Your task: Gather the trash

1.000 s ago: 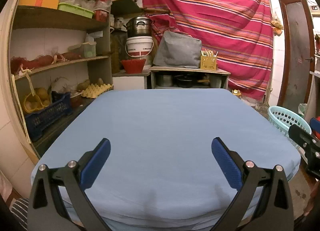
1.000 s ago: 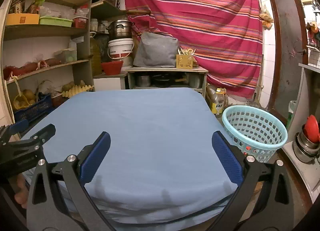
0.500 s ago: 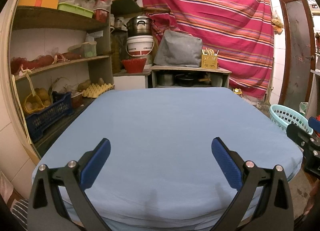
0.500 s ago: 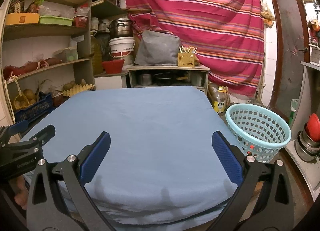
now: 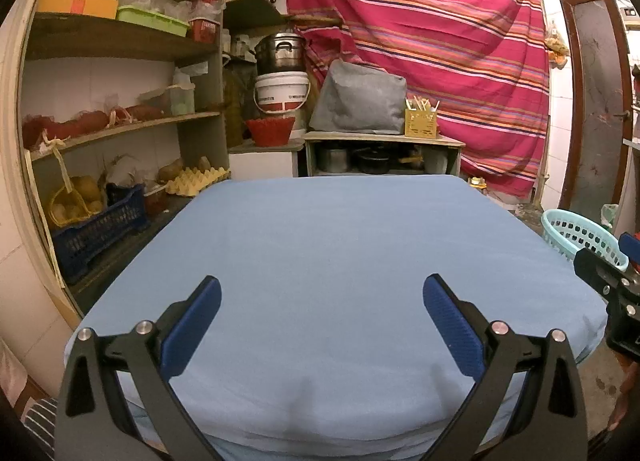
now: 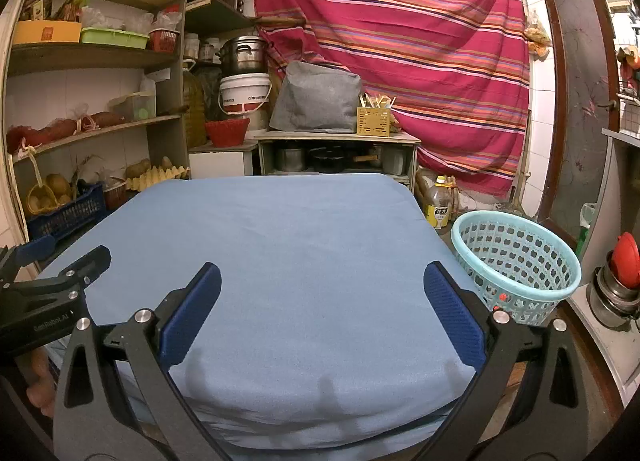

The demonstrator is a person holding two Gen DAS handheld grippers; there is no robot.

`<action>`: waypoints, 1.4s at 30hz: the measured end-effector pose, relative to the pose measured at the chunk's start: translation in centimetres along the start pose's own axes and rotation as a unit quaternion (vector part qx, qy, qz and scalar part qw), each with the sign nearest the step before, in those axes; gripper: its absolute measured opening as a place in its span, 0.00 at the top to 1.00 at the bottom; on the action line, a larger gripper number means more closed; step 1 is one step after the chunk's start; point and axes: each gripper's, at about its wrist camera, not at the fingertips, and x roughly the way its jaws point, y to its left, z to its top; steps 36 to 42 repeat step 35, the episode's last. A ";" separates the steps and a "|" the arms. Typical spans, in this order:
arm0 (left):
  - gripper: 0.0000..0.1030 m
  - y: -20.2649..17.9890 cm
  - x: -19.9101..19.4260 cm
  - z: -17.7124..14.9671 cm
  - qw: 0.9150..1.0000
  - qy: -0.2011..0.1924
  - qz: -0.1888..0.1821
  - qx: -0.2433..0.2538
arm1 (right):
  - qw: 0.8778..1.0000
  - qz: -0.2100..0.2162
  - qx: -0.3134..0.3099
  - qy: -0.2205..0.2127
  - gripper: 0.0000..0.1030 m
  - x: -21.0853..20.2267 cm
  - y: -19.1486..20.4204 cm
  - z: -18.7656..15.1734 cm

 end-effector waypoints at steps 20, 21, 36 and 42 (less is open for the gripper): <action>0.04 -0.4 -0.1 -0.3 1.000 -0.004 0.005 0.001 | 1.000 0.000 -0.002 0.001 0.04 0.1 -0.1 -0.2; 0.04 -0.4 -0.1 -0.3 1.000 -0.004 0.005 0.001 | 1.000 0.000 -0.003 0.001 0.04 0.2 -0.2 -0.3; 0.04 -0.8 -0.3 -0.4 1.000 -0.002 0.008 -0.002 | 1.000 0.000 -0.004 0.003 0.04 0.2 -0.2 -0.5; 0.04 -0.8 -0.3 -0.4 1.000 -0.002 0.008 -0.002 | 1.000 0.000 -0.004 0.003 0.04 0.2 -0.2 -0.5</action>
